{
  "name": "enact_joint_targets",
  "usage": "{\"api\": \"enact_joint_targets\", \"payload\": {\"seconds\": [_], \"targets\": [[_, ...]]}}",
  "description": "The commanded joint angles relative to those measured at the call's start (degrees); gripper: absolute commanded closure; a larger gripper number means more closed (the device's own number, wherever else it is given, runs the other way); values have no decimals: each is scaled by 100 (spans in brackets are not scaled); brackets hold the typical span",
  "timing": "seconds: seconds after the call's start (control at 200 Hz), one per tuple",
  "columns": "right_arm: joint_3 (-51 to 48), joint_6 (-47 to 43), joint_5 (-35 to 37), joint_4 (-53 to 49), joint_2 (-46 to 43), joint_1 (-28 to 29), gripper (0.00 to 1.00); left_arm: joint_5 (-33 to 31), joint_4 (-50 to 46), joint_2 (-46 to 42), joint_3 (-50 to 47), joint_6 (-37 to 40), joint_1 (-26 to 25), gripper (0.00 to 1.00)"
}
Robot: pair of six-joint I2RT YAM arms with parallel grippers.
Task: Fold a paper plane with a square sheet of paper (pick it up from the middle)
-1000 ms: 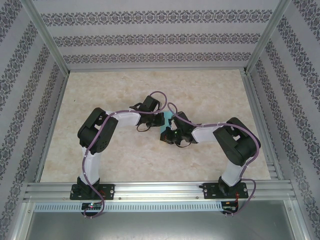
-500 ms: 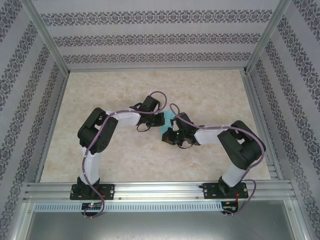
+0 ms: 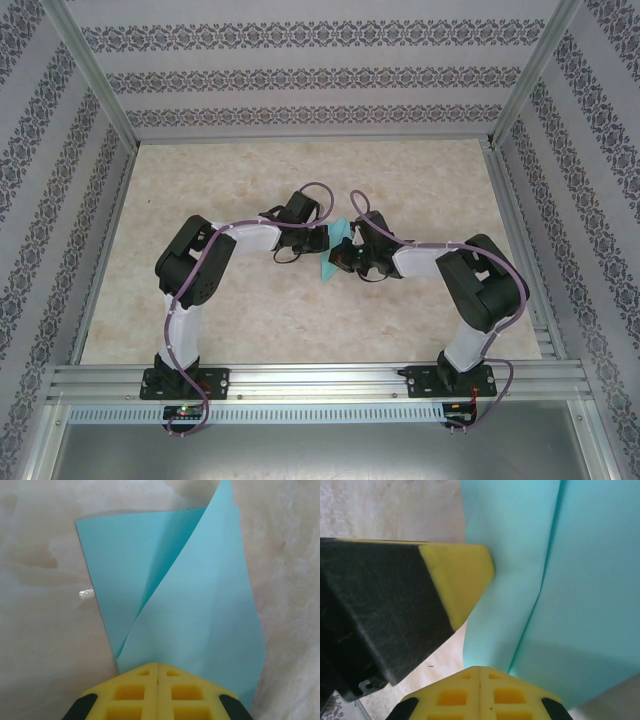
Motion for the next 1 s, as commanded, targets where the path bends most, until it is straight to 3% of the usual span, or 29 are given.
{"api": "enact_joint_targets", "payload": {"seconds": [0.0,0.574,0.994], "targets": [[190,-14,-174,177,219,23,95,-42,-613,166,-196,-23,9,100],[-150,-120,-347,-293,393,414,95,-74,-685,175,-130,7,9,100],[-424,239,125,-470,309,887,95,-167,-634,175,-217,-64,8,100]]}}
